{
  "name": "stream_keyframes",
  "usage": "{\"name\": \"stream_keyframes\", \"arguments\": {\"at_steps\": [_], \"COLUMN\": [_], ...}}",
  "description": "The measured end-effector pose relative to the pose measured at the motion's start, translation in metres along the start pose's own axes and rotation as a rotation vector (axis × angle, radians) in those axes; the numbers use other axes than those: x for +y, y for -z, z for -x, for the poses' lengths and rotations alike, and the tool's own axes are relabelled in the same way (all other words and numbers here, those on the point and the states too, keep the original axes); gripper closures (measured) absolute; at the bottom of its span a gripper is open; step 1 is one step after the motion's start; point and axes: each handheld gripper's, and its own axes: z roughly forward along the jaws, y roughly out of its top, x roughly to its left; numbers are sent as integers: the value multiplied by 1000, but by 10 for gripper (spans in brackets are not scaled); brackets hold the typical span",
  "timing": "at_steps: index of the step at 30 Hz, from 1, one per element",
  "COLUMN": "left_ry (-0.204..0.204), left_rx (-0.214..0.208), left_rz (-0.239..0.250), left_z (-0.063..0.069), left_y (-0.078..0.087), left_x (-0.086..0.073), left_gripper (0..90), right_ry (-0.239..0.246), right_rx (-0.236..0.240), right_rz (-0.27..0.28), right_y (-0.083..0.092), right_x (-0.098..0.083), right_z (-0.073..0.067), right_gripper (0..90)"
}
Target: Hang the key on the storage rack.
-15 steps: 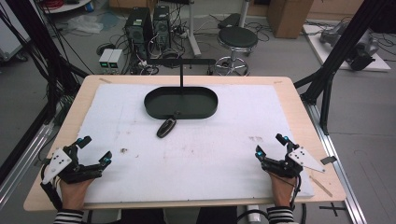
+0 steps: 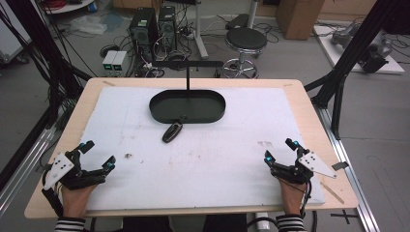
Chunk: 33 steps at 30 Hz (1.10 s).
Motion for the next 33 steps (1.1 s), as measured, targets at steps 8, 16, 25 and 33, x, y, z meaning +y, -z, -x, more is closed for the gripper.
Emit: {"name": "stream_keyframes", "arguments": {"at_steps": [8,16,25,33], "left_ry": [18,10,-119,-111], "left_rx": [2,-52,-117,-202], "left_rz": [-7,-73,-196,-295], "left_z": [-1,-8,-6,-9], "left_y": [0,-16,-49,-82], "left_x": [1,27,67,88], "left_gripper": [40,40,40,40], "right_ry": [8,13,12,12], "right_rx": [-4,-6,-12,-16], "right_rz": [-8,-5,-10,-10], "right_y": [-1,-1,-1,-1], "right_x": [0,0,0,0], "right_z": [0,-1,-1,-1], "right_gripper": [73,73,73,73]}}
